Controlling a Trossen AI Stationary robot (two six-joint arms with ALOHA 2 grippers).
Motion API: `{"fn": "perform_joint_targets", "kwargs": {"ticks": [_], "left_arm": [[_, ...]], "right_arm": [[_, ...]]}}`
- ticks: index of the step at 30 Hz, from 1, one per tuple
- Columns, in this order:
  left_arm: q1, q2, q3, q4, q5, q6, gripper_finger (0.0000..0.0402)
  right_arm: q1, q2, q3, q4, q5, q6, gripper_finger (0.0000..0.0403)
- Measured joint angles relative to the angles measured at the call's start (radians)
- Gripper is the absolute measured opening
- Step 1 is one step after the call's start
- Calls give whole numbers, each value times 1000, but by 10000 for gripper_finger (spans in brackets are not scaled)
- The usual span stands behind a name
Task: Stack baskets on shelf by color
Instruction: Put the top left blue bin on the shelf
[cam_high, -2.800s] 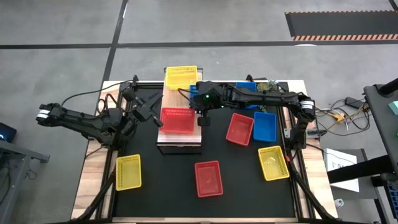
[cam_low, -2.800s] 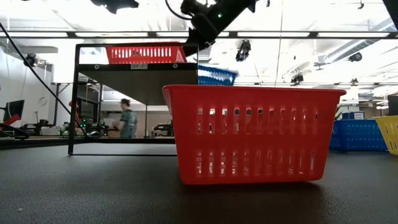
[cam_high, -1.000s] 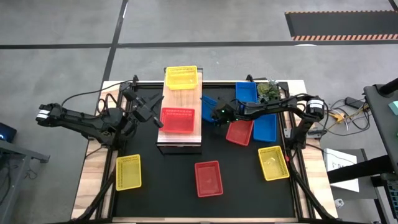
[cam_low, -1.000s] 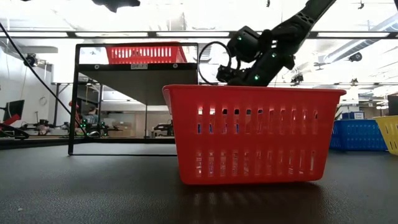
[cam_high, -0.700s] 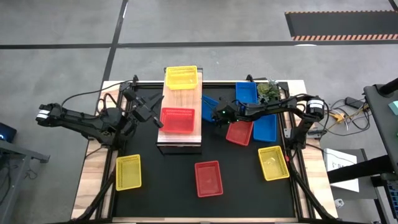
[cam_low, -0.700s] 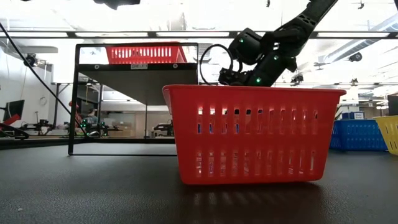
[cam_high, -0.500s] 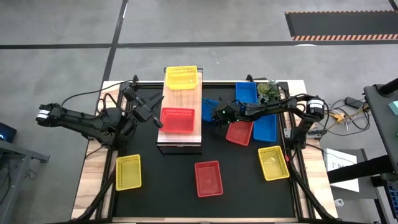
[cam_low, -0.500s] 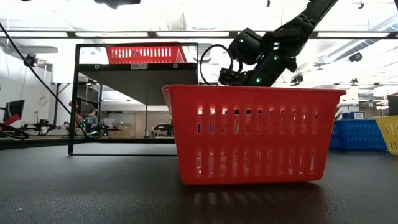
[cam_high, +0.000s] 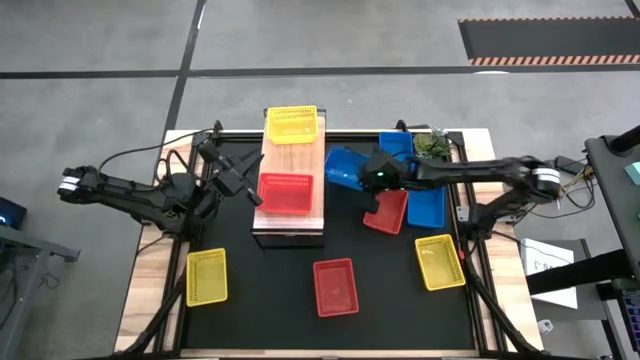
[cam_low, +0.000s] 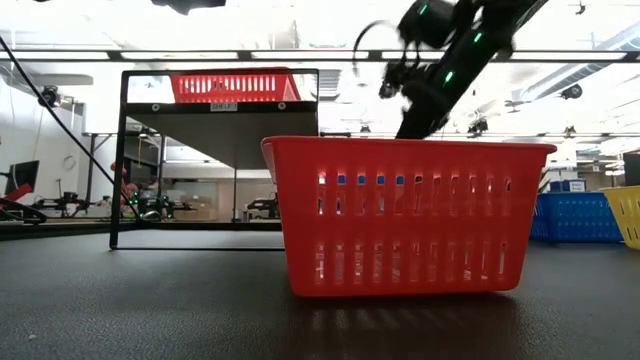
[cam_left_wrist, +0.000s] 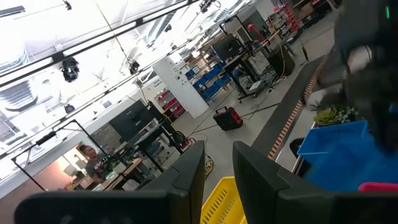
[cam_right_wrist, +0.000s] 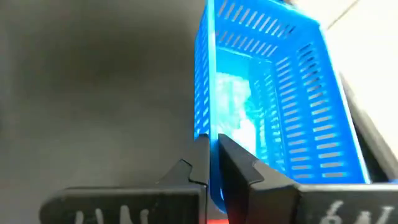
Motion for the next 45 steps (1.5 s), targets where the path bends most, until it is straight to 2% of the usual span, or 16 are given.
{"fn": "perform_joint_targets", "kwargs": {"ticks": [7,13,16,24,29,36,45], "left_arm": [[0,2,0,7,7,0,67],[0,8,0,15,27,0,67],[0,14,0,29,41,1,67],[0,19,1,27,47,7,67],[0,18,1,27,47,8,67],[0,20,1,26,47,8,67],[0,21,1,26,47,8,67]], "right_arm": [[24,-196,0,-32,116,-40,11],[53,-242,1,-16,154,-108,11],[75,-239,1,50,150,-178,11],[120,-117,105,63,133,-302,11],[126,-17,232,-36,85,-330,11],[123,118,365,-131,85,-362,11],[120,246,474,-145,83,-424,11]]}}
